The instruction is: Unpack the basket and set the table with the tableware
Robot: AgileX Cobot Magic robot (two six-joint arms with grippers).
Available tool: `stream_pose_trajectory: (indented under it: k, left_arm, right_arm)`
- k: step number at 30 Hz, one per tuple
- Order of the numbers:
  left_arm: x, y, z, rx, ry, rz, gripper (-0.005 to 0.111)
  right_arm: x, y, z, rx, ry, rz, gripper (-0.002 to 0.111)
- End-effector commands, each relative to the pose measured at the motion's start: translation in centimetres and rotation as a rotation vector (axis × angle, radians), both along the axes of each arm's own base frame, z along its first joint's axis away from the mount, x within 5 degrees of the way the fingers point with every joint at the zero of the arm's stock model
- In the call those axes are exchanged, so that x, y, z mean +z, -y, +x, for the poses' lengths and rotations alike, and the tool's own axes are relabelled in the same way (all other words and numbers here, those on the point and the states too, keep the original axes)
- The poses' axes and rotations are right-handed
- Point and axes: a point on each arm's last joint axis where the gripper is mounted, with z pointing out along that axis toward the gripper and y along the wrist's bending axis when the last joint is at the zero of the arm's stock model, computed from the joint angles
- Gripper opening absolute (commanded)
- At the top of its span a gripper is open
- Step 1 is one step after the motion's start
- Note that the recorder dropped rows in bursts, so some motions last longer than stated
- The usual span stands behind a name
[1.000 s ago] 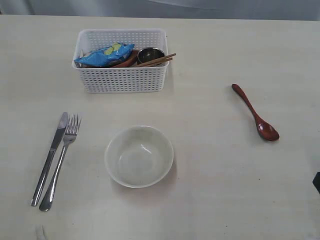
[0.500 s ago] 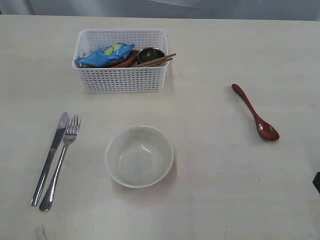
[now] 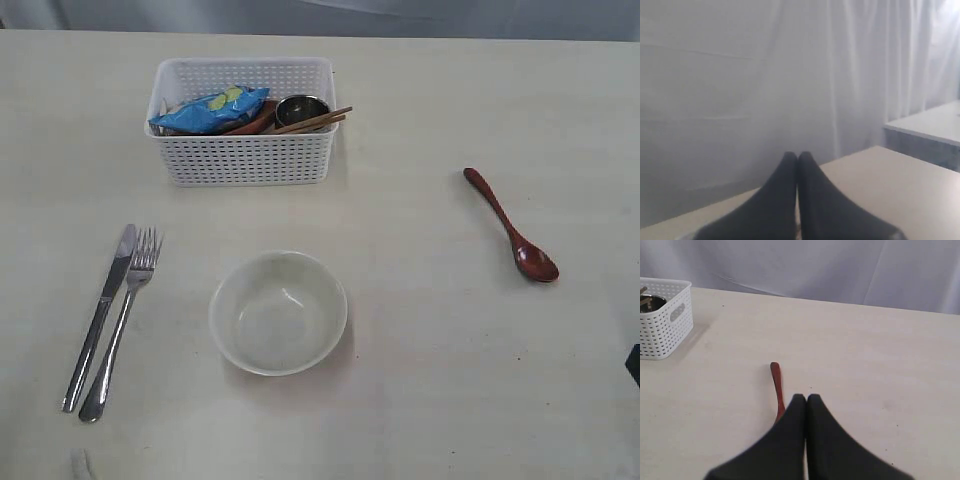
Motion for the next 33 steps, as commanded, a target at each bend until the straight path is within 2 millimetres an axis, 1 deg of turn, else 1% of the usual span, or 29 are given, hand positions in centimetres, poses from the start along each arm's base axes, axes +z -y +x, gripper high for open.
stream_pose_trajectory:
  k: [1, 5, 11, 18, 21, 27, 30, 33]
  left_arm:
    - [-2.7, -0.5, 0.8, 0.106, -0.030, -0.094, 0.000]
    - [-4.9, -1.4, 0.9, 0.211, -0.086, -0.136, 0.000]
    - [-7.6, -2.7, 0.8, 0.382, -0.113, -0.159, 0.000]
    - [-10.6, -3.2, 0.1, 0.425, -0.093, -0.131, 0.000]
    - [-10.6, -3.2, -0.3, 0.427, -0.060, -0.121, 0.000]
    - [-11.3, -3.3, -0.3, 0.447, -0.079, 0.004, 0.000]
    - [-11.7, -3.3, -0.3, 0.453, -0.102, 0.066, 0.000]
    - [-12.4, -3.3, -0.3, 0.456, -0.164, 0.113, 0.000]
  right_arm:
    - [0.0, 0.0, 0.0, -0.007, 0.004, 0.005, 0.000]
    - [0.0, 0.0, 0.0, -0.007, 0.004, 0.005, 0.000]
    - [0.0, 0.0, 0.0, -0.007, 0.004, 0.005, 0.000]
    - [0.0, 0.0, 0.0, -0.007, 0.004, 0.005, 0.000]
    - [0.0, 0.0, 0.0, -0.007, 0.004, 0.005, 0.000]
    - [0.0, 0.0, 0.0, -0.007, 0.004, 0.005, 0.000]
    - [0.0, 0.0, 0.0, -0.007, 0.004, 0.005, 0.000]
    - [0.0, 0.0, 0.0, -0.007, 0.004, 0.005, 0.000]
